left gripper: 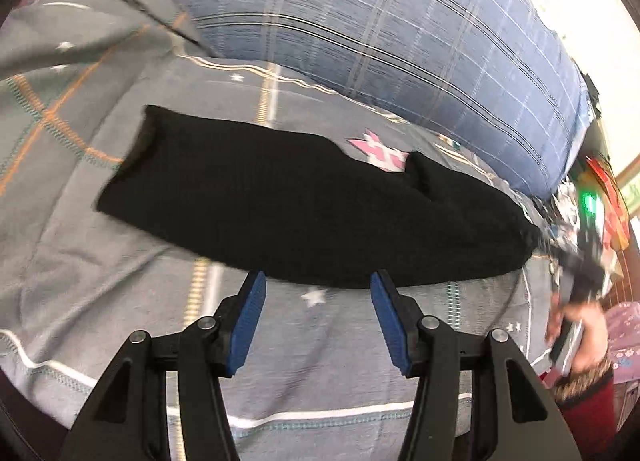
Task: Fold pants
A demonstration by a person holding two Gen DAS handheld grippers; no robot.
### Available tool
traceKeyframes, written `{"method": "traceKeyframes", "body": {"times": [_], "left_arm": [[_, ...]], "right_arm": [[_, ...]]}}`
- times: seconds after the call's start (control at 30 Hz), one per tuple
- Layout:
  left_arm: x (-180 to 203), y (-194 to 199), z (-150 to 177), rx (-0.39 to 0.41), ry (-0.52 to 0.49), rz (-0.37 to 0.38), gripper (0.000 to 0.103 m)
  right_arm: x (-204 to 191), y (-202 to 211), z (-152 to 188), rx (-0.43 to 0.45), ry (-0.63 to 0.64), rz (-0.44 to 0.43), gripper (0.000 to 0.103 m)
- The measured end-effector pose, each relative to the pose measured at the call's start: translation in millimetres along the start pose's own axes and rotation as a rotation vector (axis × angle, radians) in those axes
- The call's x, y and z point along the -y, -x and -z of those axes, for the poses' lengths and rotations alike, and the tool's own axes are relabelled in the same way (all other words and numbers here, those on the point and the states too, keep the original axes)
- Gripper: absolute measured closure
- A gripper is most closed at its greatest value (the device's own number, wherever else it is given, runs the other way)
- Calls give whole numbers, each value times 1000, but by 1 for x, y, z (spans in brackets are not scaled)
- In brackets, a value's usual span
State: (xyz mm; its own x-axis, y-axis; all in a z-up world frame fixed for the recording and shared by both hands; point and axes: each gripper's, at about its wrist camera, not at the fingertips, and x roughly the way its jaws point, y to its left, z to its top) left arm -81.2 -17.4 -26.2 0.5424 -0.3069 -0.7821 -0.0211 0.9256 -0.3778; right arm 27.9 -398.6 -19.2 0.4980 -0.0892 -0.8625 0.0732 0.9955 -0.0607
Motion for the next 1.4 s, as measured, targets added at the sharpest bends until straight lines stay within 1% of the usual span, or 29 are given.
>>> {"method": "traceKeyframes", "body": {"times": [0.07,0.13,0.2,0.23,0.27,0.3,0.33,0.37,0.4,0.47,0.5,0.57,0.63,0.67,0.7,0.77,0.8,0.83,0.9,0.97,1.0,1.07,1.13,1.17,1.2,1.23,1.3,1.33,1.4], "left_arm": [[-10,3,1,12,24,5,49],[-20,1,0,17,45,1,49],[-29,-4,-4,8,69,-12,49],[-34,-4,-5,9,87,-15,49],[-37,-4,-6,16,97,-17,49],[-42,-3,-7,26,107,-24,49],[-46,-2,-8,30,114,-35,49],[-50,-2,-9,31,123,-45,49],[-55,-1,-10,34,141,-50,49],[-64,2,-14,50,168,-47,49],[-68,2,-16,62,175,-52,49],[-74,-1,-20,74,177,-74,49],[-82,-11,-22,53,191,-105,49],[-88,-15,-22,35,212,-112,49],[-92,-16,-20,28,228,-107,49],[-97,-13,-15,31,243,-83,49],[-98,-10,-13,34,241,-85,49],[-99,-8,-12,37,238,-85,49],[-100,0,-11,46,237,-78,49],[-104,11,-10,61,246,-81,49],[-107,16,-9,68,253,-81,49],[-116,26,-7,85,278,-77,47],[-124,29,-6,87,293,-76,47],[-126,29,-5,85,294,-76,47],[-127,31,-4,86,296,-75,47],[-128,33,-4,90,298,-71,47],[-125,37,-3,99,297,-63,47],[-124,37,-2,99,295,-60,47],[-118,38,-1,94,285,-57,47]], "right_arm": [[17,0,24,-16,-59,-15,42],[35,4,47,7,-82,-36,42],[39,12,52,0,-71,4,42],[41,22,51,21,-83,50,41],[40,31,49,47,-94,54,40],[38,45,46,91,-112,23,40],[33,55,42,117,-120,-26,39],[29,59,39,128,-121,-62,37],[19,64,33,141,-117,-123,36],[-1,66,26,138,-92,-190,36],[-20,63,20,126,-60,-242,36],[-54,57,11,105,-18,-305,36],[-88,47,4,56,9,-368,36],[-107,38,0,19,19,-422,36],[-118,30,-2,-6,24,-452,36],[-148,9,-4,-82,33,-516,35],[-156,-1,-6,-111,22,-518,29],[-161,-8,-10,-115,14,-507,22],[-169,-15,-17,-84,32,-491,17],[-171,-19,-24,-77,48,-470,17],[-169,-15,-25,-63,40,-482,17],[-156,3,-22,-25,11,-507,17],[-145,21,-17,19,11,-502,17],[-136,34,-8,58,30,-475,17],[-129,43,1,86,47,-426,18],[-121,47,8,107,59,-366,18],[-102,49,27,138,81,-215,17],[-93,46,33,138,87,-173,17],[-64,27,49,78,83,-45,17]]}}
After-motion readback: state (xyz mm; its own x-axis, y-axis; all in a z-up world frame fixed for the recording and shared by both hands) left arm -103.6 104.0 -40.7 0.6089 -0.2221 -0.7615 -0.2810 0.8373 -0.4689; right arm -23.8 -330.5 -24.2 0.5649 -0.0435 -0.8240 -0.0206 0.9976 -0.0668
